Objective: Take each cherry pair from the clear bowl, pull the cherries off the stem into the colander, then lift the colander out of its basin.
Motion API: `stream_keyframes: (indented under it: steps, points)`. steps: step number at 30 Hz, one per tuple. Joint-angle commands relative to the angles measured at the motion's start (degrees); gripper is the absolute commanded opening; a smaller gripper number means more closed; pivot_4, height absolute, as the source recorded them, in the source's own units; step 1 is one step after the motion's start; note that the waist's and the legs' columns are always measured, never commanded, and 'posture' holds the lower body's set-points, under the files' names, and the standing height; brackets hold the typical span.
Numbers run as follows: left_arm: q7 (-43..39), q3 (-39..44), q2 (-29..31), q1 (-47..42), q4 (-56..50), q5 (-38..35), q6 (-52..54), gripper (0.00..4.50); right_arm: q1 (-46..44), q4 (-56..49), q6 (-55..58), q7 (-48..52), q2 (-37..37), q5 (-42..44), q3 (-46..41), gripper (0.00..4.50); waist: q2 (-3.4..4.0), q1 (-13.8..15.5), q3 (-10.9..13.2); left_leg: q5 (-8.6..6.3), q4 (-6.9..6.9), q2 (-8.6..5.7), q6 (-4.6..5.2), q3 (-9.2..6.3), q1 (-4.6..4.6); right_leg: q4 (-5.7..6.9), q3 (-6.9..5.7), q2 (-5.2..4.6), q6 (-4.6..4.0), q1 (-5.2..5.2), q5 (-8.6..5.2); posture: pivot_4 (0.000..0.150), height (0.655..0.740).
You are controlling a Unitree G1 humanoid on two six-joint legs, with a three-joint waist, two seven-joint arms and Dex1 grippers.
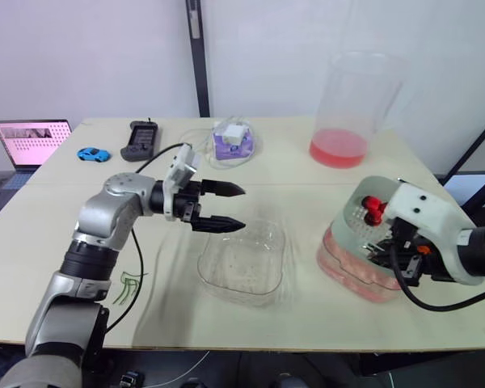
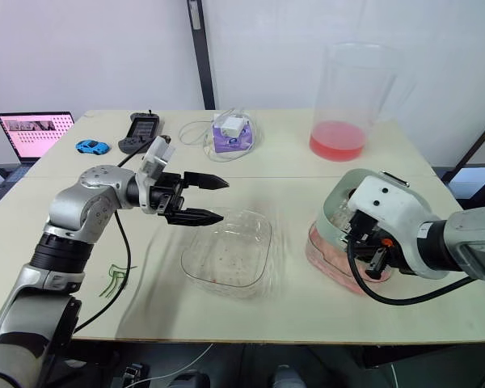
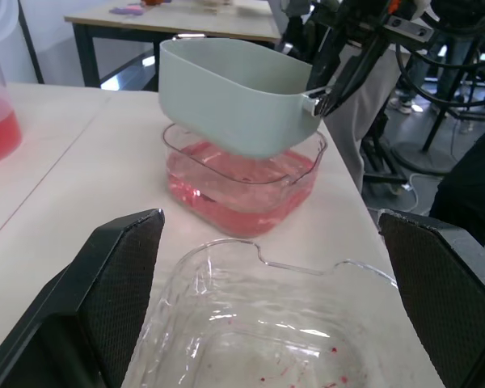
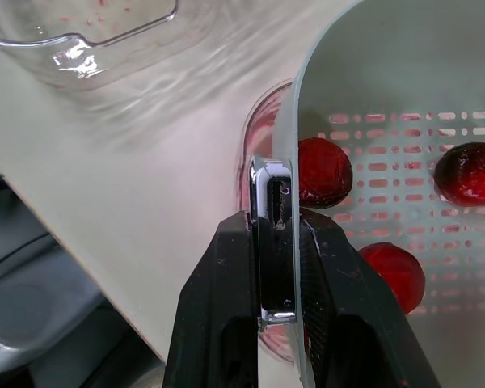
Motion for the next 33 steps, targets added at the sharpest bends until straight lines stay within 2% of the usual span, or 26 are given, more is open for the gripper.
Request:
stream_keyframes:
  steps: [1,8,15,22,26,30,31,33]
  points:
    - [-0.3,1.2,0.6,-1.3,-1.0,-0.3,-0.4,4.50,-0.3,-0.6,-1.0,-0.4,-1.3,1.2,-1.6,0.19,0.00,0.0,0.0,0.00,0.00,0.00,0.00,0.00,0.00,0.00,0.00,0.00,0.00,0.00,0.00,0.150,0.7332]
    - [-0.6,1.4,0.8,-1.2,-0.8,-0.7,0.3,4.50,1.1,-0.4,-1.0,-3.1,-1.2,1.9,-1.8,0.19,0.00,0.0,0.0,0.00,0.00,0.00,0.00,0.00,0.00,0.00,0.00,0.00,0.00,0.00,0.00,0.150,0.7332]
    - [-1.0,1.7,1.1,-1.0,-1.2,-1.0,1.0,4.50,2.3,-0.3,-1.6,-4.3,-1.4,6.1,-3.0,0.19,0.00,0.0,0.0,0.00,0.00,0.00,0.00,0.00,0.00,0.00,0.00,0.00,0.00,0.00,0.00,0.150,0.7332]
    - [0.1,2.2,2.0,0.3,-2.2,-0.7,1.2,4.50,3.4,0.1,-2.1,-2.5,-3.7,4.4,-3.0,0.19,0.00,0.0,0.0,0.00,0.00,0.00,0.00,0.00,0.00,0.00,0.00,0.00,0.00,0.00,0.00,0.150,0.7332]
    - [1.8,4.1,3.3,2.8,-3.9,-2.0,2.5,4.50,-0.3,4.1,-9.6,3.6,-7.3,-2.7,2.9,0.19,0.01,-0.2,0.0,0.00,0.00,0.00,0.00,0.00,0.01,0.00,0.01,0.00,0.00,0.00,0.00,0.150,0.7332]
    - [4.0,5.8,3.7,7.5,-5.7,-2.4,2.7,4.50,-8.3,10.3,-22.2,14.7,-9.1,-16.9,16.9,0.19,0.02,-0.2,0.0,0.00,0.00,0.02,0.00,0.03,0.04,0.00,0.02,0.00,0.00,-0.01,0.00,0.150,0.7332]
    - [4.6,6.2,4.0,8.9,-6.8,-2.5,2.9,4.50,-12.3,12.0,-24.6,18.1,-7.7,-21.6,21.7,0.19,0.02,-0.2,0.0,0.00,0.00,0.02,0.00,0.04,0.03,0.00,0.02,0.00,0.00,-0.02,0.00,0.150,0.7332]
    - [7.2,8.4,4.9,12.9,-10.3,-3.8,4.2,4.50,-25.4,18.4,-30.2,27.1,-0.4,-34.5,35.1,0.19,0.04,-0.4,0.0,0.00,-0.01,0.02,0.00,0.06,0.05,0.00,0.05,0.00,0.00,-0.05,0.00,0.150,0.7332]
